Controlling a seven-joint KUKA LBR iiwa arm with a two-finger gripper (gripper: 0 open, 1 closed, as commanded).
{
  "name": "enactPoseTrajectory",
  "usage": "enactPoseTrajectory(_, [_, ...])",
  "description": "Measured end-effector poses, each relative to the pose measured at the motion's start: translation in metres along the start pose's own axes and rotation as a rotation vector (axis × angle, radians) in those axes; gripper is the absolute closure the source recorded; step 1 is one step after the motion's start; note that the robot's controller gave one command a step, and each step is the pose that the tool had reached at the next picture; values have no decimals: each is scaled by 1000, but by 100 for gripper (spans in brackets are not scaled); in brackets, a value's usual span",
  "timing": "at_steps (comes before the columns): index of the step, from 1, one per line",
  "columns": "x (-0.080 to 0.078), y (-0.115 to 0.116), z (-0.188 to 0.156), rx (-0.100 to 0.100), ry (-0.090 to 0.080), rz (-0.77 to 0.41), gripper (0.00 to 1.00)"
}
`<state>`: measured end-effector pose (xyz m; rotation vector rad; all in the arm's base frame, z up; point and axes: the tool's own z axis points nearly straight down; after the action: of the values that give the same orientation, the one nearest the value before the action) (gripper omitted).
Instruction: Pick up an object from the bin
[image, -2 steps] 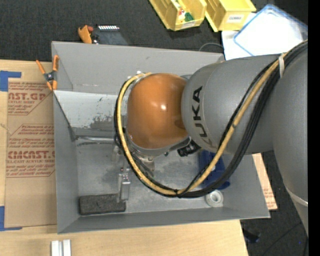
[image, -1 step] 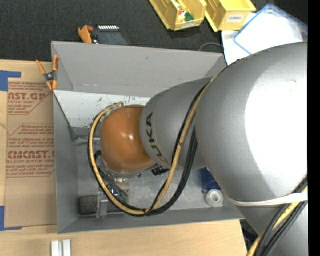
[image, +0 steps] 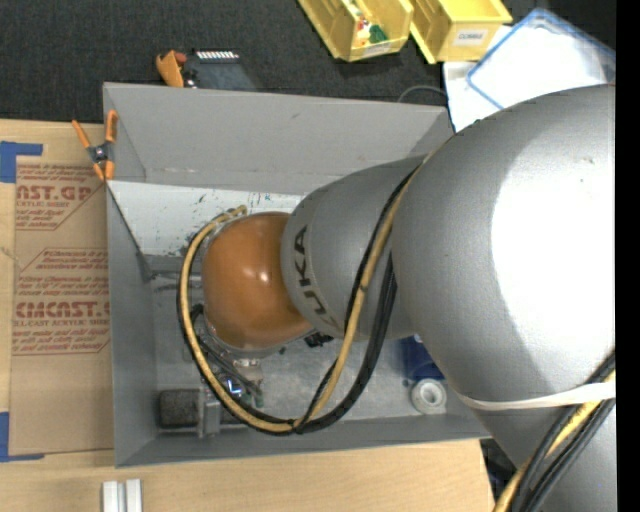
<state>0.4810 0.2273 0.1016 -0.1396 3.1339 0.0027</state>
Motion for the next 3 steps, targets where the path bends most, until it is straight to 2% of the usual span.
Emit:
enactPoseTrajectory(1, [2, -8, 2, -2, 3, -114, 0])
enactPoseTrajectory(2, [-4, 16, 30, -6, -15, -18, 0])
enactPoseTrajectory(3, [-7, 18, 32, -3, -2, 178, 100])
